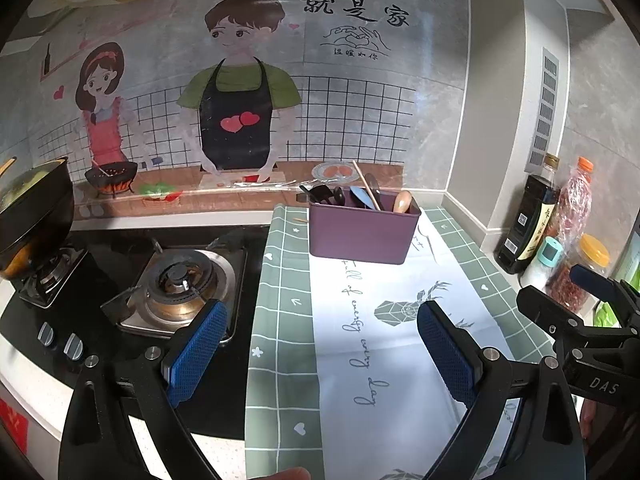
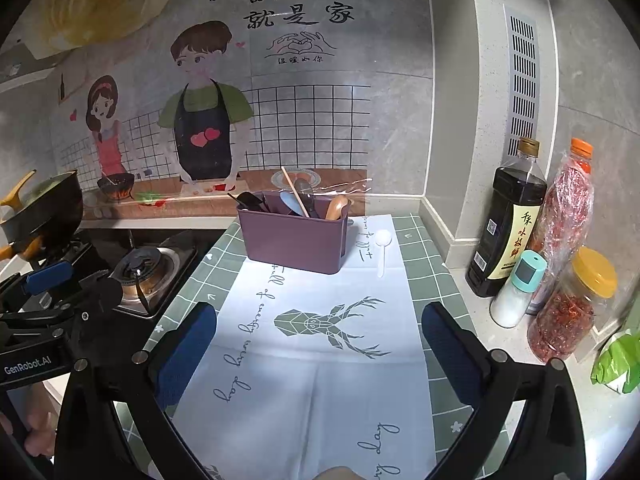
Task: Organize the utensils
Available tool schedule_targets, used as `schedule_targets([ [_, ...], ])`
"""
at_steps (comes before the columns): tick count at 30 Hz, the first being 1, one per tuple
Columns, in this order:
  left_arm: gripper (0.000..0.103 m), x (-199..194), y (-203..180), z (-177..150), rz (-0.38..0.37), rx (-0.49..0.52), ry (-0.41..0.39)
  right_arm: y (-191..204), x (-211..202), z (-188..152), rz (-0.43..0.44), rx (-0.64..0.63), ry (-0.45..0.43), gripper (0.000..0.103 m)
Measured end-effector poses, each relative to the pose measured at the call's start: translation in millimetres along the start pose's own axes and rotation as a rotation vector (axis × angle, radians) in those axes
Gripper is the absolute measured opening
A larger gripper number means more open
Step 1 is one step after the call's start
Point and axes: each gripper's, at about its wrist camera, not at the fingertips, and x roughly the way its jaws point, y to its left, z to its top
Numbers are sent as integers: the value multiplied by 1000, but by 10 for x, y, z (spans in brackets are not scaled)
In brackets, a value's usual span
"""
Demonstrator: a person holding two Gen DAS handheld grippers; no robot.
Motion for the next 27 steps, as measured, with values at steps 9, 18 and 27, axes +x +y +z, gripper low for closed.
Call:
schedule_targets([
  [9, 96, 11, -5, -2, -6, 0, 1, -20, 10, 10, 4, 5, 4, 102],
  [18, 96, 3, 3, 13, -9, 11, 0, -23, 1, 4, 2, 12, 2, 102],
  [27, 96, -21, 10, 20, -8, 20, -7, 3, -17, 2, 8, 16, 3, 102],
])
